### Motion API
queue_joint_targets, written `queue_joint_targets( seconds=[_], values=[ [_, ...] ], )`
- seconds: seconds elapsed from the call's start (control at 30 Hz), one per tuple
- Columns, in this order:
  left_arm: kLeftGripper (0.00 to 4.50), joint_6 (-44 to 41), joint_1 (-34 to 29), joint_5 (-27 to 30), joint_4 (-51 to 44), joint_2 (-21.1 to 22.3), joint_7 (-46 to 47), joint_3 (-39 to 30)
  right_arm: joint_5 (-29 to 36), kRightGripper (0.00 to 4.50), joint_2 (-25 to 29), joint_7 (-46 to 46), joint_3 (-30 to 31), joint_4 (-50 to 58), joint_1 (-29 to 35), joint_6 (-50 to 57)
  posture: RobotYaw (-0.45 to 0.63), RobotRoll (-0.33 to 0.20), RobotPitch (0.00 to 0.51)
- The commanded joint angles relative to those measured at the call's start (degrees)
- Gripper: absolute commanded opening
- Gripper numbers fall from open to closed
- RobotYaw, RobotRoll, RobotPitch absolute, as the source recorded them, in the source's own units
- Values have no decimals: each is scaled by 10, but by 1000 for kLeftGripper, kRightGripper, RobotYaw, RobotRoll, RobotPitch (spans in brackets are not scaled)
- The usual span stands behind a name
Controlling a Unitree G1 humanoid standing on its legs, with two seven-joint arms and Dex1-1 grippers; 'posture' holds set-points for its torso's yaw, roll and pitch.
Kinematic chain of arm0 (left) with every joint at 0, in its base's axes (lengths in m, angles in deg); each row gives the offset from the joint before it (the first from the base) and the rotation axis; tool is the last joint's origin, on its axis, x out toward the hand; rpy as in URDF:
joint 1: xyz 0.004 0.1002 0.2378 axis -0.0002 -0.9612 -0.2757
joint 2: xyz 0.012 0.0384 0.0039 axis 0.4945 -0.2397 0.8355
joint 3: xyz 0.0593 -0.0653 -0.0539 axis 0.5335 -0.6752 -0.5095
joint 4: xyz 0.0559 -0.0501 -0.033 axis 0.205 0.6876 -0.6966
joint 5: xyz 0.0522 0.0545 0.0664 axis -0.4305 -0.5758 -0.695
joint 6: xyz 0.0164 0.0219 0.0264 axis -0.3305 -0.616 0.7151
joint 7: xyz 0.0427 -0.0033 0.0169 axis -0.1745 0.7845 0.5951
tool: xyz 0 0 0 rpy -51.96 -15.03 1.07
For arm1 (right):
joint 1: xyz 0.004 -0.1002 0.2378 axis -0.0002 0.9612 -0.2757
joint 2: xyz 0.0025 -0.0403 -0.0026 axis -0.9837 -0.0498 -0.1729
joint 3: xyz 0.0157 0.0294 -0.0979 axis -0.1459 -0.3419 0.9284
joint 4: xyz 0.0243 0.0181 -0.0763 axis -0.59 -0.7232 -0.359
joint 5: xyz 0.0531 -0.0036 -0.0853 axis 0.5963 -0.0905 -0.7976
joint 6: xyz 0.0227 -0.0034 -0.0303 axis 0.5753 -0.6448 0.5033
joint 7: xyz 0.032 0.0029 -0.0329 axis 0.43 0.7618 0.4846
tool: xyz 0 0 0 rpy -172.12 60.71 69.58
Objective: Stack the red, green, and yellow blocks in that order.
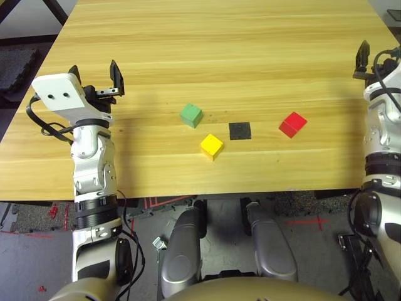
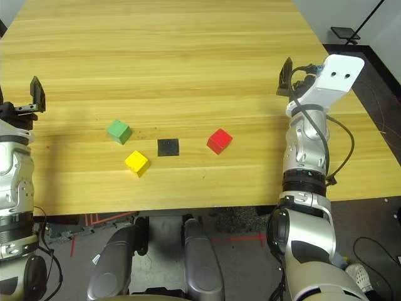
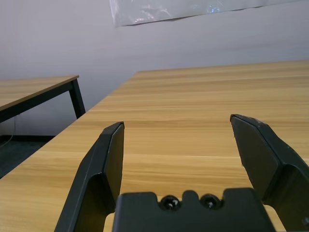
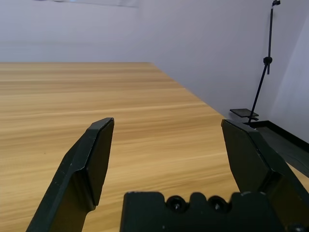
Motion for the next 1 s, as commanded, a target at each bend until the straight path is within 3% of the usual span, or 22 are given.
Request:
queue_joint_targets(
  seconds=[0.03,0.43,0.53,0.67,0.87,1.0],
  values=[
    [4464,-1,-6,-5,-16,5,2,-5,-3,4500,3,-7,1,-13,-2,-12,345,53,258],
    [4464,-12,-18,34,-18,-1,-54,2,0,4500,19,-12,-1,60,37,30,310,15,260],
    [4464,-47,-5,89,-42,12,-136,30,18,4500,19,-51,11,129,73,76,309,17,256],
    [4464,-94,16,150,-37,46,-244,50,90,4500,28,-136,34,262,122,223,280,13,271],
    [4464,-144,35,204,1,101,-416,86,171,4500,46,-178,62,448,193,414,240,0,285],
    [4464,-142,53,197,37,140,-536,122,188,4500,62,-185,68,504,211,483,227,-5,291]
  ],
)
